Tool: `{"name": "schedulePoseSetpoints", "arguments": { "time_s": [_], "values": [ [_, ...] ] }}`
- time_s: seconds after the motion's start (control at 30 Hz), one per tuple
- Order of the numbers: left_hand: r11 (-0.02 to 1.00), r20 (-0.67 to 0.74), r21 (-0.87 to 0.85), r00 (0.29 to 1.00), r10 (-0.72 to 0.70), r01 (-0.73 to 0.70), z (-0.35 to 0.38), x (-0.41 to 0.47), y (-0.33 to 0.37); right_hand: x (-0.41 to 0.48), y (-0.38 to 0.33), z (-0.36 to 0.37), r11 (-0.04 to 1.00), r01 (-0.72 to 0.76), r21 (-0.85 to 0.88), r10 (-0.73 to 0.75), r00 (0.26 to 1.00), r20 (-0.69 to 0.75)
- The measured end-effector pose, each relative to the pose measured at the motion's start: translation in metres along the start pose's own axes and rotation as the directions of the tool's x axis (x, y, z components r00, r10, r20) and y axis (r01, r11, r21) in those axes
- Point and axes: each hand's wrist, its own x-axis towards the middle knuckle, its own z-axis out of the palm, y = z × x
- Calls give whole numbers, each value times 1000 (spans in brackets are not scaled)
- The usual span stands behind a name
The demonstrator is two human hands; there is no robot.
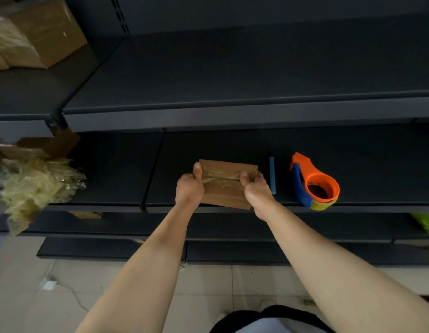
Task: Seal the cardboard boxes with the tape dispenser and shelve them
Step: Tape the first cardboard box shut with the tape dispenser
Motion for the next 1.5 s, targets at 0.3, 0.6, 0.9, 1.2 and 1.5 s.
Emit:
{"name": "schedulePoseSetpoints", "arguments": {
  "time_s": [0.3,0.6,0.9,1.2,1.5],
  "values": [
    [989,113,-125,991,-65,79,-10,4,-2,-4,4,2,999,22,26,-22,1000,10],
    [965,64,-257,997,-45,60,-6,-4,3,-8,16,-19,934,-82,349,14,981,193],
    [914,50,-396,992,120,-91,-16,-9,-2,-23,30,-20,939,-37,342,-77,947,313],
    [929,-143,-344,986,90,-134,-6,-15,-6,-25,16,-4,932,356,-74,-353,934,46],
    [975,148,-202,982,121,-90,10,-34,-27,-23,40,-4,894,367,-255,-320,924,209]
  ]
}}
